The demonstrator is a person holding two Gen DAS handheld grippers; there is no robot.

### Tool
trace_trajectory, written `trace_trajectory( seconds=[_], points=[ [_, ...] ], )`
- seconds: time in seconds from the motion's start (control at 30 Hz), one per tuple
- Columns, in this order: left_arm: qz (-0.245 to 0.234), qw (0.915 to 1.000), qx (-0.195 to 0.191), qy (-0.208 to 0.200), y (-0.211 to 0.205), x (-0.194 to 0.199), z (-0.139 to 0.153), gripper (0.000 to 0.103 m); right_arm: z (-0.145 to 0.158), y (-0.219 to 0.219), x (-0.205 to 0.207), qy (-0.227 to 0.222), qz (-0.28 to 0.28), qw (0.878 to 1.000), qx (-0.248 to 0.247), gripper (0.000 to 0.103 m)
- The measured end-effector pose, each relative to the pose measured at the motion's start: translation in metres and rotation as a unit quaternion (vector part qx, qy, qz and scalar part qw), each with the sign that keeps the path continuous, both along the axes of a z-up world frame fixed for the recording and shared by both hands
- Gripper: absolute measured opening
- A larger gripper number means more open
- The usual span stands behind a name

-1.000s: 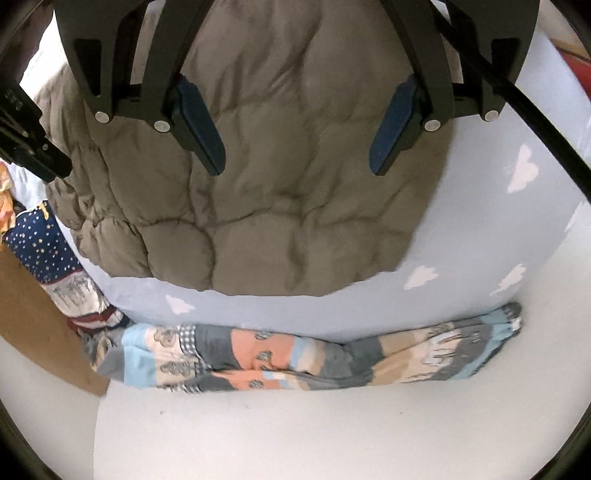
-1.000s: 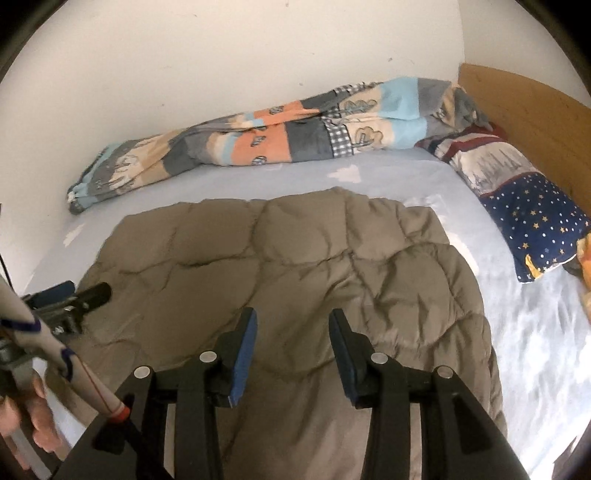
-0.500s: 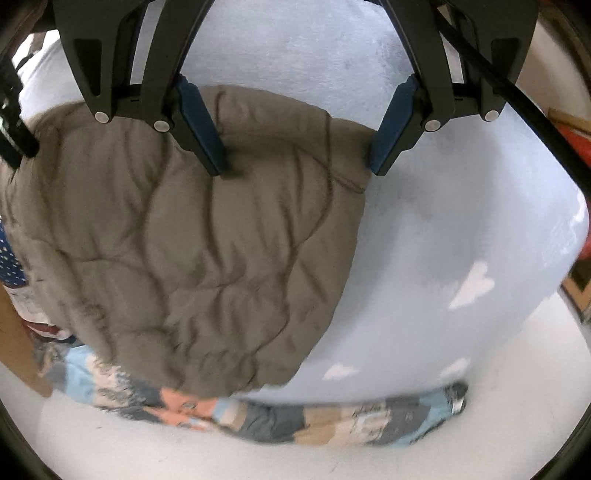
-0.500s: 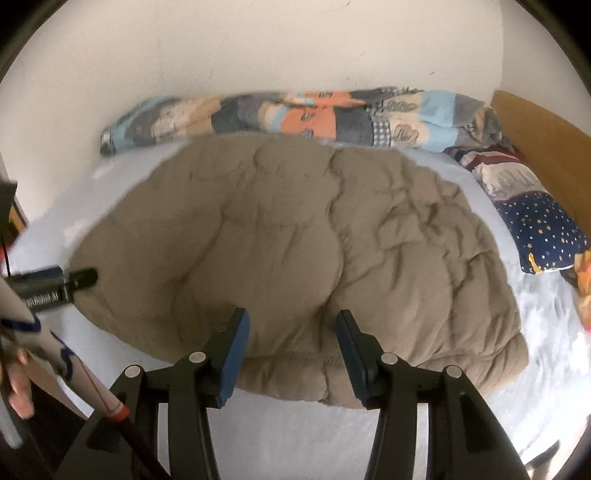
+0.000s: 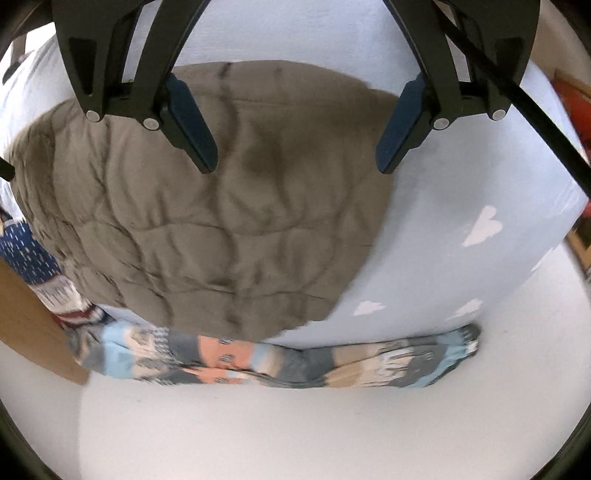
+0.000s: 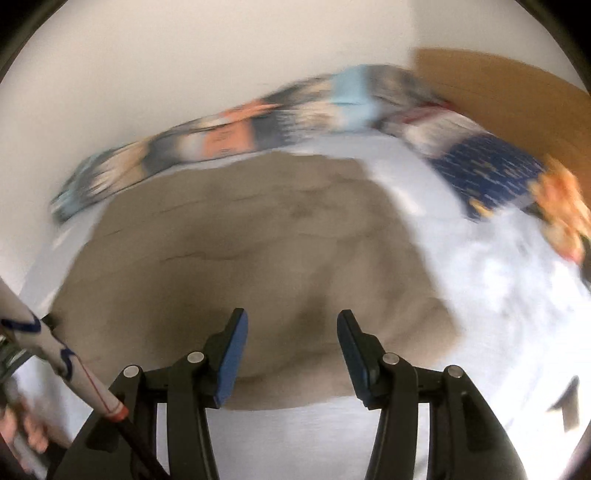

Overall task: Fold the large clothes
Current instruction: 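Release the jacket bundle and pull both grippers back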

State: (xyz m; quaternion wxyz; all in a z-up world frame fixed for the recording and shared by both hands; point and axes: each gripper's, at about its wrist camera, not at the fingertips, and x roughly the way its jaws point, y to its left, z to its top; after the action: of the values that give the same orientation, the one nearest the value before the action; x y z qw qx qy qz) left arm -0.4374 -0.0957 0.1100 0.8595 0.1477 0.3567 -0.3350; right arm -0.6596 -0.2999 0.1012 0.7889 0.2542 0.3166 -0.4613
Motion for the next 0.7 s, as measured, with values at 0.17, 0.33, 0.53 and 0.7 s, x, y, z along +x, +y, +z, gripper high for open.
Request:
trace_trajectory(
  seconds=[0.17,0.33,0.53,0.7],
  points=[
    [-0.01,0.9989,0.038,0.025,-0.026,0.0,-0.022,0.088,-0.026,-0.025,-0.026,-0.006,-0.048,0.997,0.067,0.055],
    [-0.006,0.9988,0.039,0.029,-0.032,0.0,-0.028,0.088,-0.037,-0.03,-0.029,-0.017,-0.06,0.994,0.094,0.059],
    [-0.011,0.9999,0.01,-0.001,-0.01,-0.011,-0.004,0.088,-0.009,-0.014,-0.02,-0.017,-0.05,0.998,0.031,0.06],
    [-0.011,0.999,-0.028,-0.033,0.017,-0.034,0.023,0.088,0.023,0.032,0.009,-0.02,0.015,0.998,-0.055,0.06]
  ],
)
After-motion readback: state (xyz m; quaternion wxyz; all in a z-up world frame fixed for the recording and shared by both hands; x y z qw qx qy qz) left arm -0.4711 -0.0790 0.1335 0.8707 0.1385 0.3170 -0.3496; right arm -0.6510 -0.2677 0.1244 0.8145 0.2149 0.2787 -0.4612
